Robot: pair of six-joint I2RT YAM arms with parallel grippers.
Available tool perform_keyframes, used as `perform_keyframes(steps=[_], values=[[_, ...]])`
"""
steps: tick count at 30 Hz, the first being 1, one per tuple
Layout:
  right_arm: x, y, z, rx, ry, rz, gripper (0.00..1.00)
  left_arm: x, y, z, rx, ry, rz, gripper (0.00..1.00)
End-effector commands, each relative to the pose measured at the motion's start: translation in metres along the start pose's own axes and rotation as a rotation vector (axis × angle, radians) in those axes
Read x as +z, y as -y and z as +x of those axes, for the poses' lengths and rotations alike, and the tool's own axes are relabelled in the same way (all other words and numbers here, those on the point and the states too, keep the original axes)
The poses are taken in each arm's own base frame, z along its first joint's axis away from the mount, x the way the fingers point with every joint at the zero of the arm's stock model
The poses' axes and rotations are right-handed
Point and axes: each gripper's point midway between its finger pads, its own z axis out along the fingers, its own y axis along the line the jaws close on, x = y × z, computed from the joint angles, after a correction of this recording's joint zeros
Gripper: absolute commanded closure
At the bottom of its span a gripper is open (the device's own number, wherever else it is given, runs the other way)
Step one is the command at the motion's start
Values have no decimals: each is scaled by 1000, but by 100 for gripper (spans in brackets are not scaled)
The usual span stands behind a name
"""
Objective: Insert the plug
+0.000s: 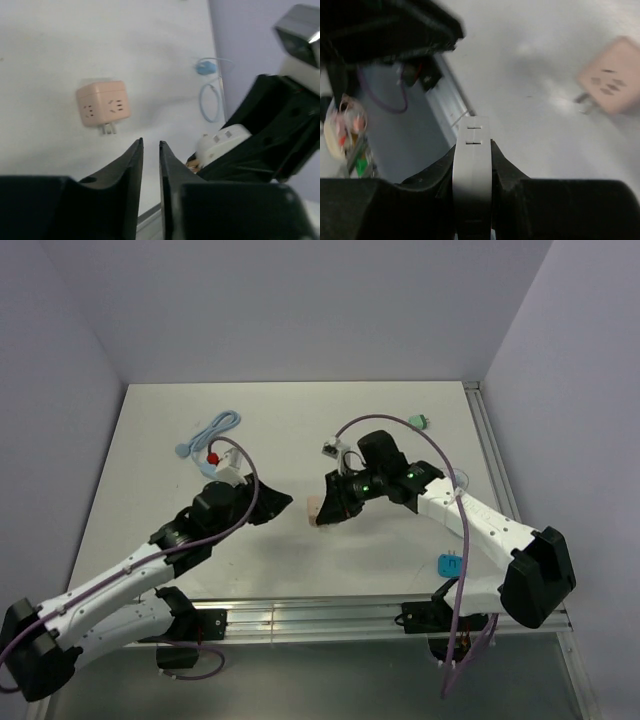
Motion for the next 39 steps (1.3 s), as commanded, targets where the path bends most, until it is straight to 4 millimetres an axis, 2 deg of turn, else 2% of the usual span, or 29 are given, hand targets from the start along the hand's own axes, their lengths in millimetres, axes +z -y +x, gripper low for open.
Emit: perform_keyframes(steps=[1,2,5,9,12,16,21,25,31,35,39], values=[[-11,-72,20,-226,-59,-324,100,-29,29,-3,128,-32,208,74],[-11,-82,28,-259,-82,-364,100,-38,39,2,144,-64,266,70],[-17,-98,39,-314,-115,-445,100,-62,66,-5,194,-46,413,63],[-22,-114,43,-339,-120,-513,100,-95,95,10,275,-128,623,68],[-27,-121,40,-340,-97,-536,100,-114,106,21,313,-184,743,69],[-30,-128,34,-330,-70,-554,100,-127,114,31,335,-235,843,66],[-27,-132,29,-313,-65,-550,100,-123,112,32,328,-236,831,59],[-27,-136,29,-319,-66,-562,100,-116,109,32,314,-235,809,60],[-26,-145,39,-341,-93,-588,100,-107,108,27,303,-213,765,60],[-28,-149,37,-349,-77,-588,100,-109,110,29,305,-223,791,61],[-27,-150,32,-349,-71,-591,100,-112,112,35,294,-243,831,65]])
